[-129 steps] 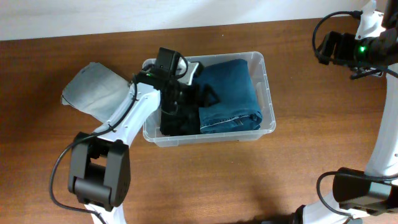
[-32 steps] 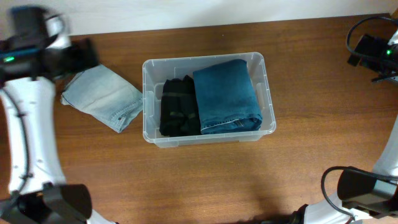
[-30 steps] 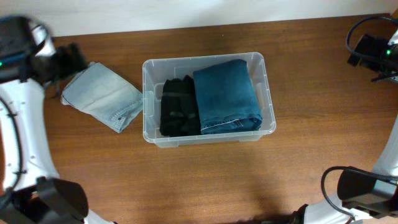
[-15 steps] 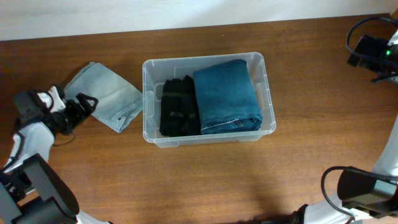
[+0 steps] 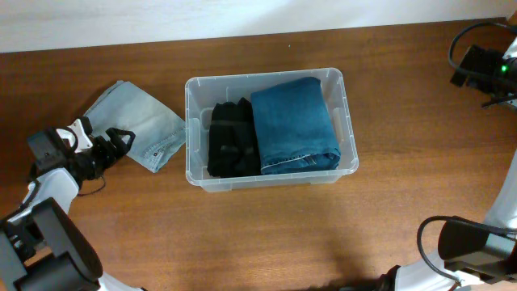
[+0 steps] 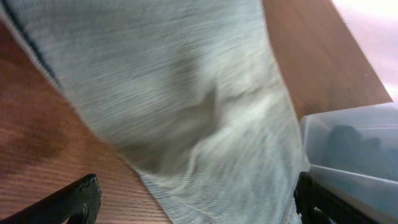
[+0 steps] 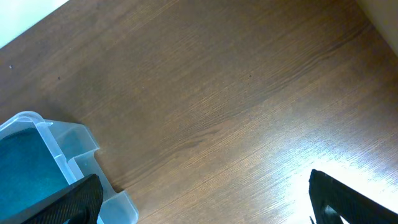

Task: Pack container
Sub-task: 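Lower the left gripper onto the light-blue jeans and grasp them, then lift the light-blue jeans and carry them into the bin's left half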

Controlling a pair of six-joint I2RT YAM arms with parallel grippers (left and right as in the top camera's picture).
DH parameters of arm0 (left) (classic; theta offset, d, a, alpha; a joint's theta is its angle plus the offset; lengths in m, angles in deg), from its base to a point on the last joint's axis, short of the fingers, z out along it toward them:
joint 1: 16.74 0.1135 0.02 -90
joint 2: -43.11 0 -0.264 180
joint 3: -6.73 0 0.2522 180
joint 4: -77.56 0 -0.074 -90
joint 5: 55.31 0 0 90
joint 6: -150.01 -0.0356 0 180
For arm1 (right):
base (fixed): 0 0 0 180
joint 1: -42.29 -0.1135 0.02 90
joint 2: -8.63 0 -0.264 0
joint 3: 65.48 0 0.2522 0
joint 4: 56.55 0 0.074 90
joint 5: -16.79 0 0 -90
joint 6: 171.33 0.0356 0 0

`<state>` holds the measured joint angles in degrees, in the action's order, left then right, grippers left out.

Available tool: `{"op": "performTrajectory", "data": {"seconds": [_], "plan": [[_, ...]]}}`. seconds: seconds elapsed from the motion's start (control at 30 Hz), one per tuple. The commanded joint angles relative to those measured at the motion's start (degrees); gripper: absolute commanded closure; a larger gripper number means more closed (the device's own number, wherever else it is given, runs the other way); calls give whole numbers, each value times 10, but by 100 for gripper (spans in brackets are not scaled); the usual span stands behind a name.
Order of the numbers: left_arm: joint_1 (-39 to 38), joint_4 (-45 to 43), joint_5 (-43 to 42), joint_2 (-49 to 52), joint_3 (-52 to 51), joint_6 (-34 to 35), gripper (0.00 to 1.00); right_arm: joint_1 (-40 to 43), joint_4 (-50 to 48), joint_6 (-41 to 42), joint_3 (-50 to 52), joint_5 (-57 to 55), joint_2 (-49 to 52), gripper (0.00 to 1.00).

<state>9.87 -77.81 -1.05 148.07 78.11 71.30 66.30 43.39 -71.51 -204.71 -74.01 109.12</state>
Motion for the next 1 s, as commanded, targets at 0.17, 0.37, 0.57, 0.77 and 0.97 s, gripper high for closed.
{"op": "performTrajectory", "data": {"seconds": [0.17,0.37,0.57,0.77,0.97], "plan": [[-2,-50,-26,87,-4,42,1,0,5,-6,-4,3,2,1],[-11,-133,-102,130,-4,68,1,0,5,-6,-4,3,2,1],[-24,-162,-106,132,-4,92,3,0,5,-6,-4,4,2,2],[-24,-182,-106,132,-4,110,48,0,6,-6,-4,4,2,1],[-24,-208,-108,132,-3,124,96,0,6,-6,-4,4,2,2]]}}
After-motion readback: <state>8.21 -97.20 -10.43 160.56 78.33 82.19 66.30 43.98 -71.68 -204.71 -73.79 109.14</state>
